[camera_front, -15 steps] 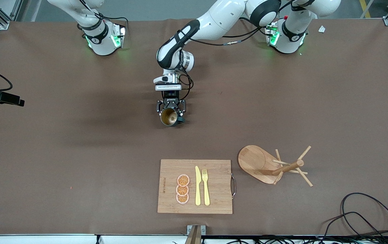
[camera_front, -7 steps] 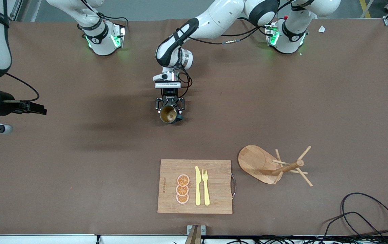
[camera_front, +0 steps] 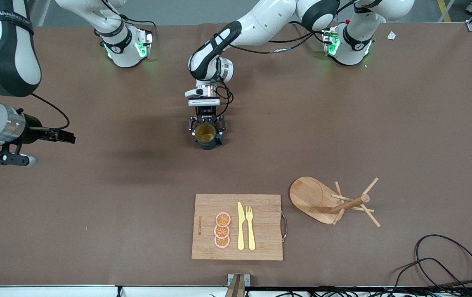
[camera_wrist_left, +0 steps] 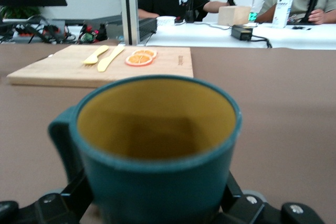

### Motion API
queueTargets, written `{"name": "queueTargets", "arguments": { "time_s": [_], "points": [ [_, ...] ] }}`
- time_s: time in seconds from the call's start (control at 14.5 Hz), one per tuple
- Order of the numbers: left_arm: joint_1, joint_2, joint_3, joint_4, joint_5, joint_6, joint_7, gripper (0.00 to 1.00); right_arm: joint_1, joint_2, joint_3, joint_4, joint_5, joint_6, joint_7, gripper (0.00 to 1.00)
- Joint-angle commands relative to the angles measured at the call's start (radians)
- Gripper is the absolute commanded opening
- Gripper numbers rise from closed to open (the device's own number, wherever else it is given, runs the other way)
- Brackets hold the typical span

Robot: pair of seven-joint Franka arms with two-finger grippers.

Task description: Transfer cup from left to right arm and place

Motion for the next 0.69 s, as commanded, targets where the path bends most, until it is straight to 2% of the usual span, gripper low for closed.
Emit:
{"name": "queueTargets", "arguments": {
  "time_s": [0.0, 0.28, 0.62],
  "points": [
    [-0.017, -0.021, -0.001, 0.002, -0.059, -0.007, 0.013, 1.00, 0.046, -0.022, -0.002, -0.049, 0.008, 0.042, 0.090, 1.00],
    [-0.019, -0.078, -0.018, 0.002, -0.206, -0.009, 0.085, 1.00, 0.084, -0.024, -0.002, -0.091, 0.008, 0.090, 0.162, 1.00],
    [-0.007, -0.189, -0.055, -0.001, -0.470, -0.007, 0.213, 1.00, 0.196, -0.024, -0.002, -0.131, 0.008, 0.151, 0.426, 1.00]
  ]
}}
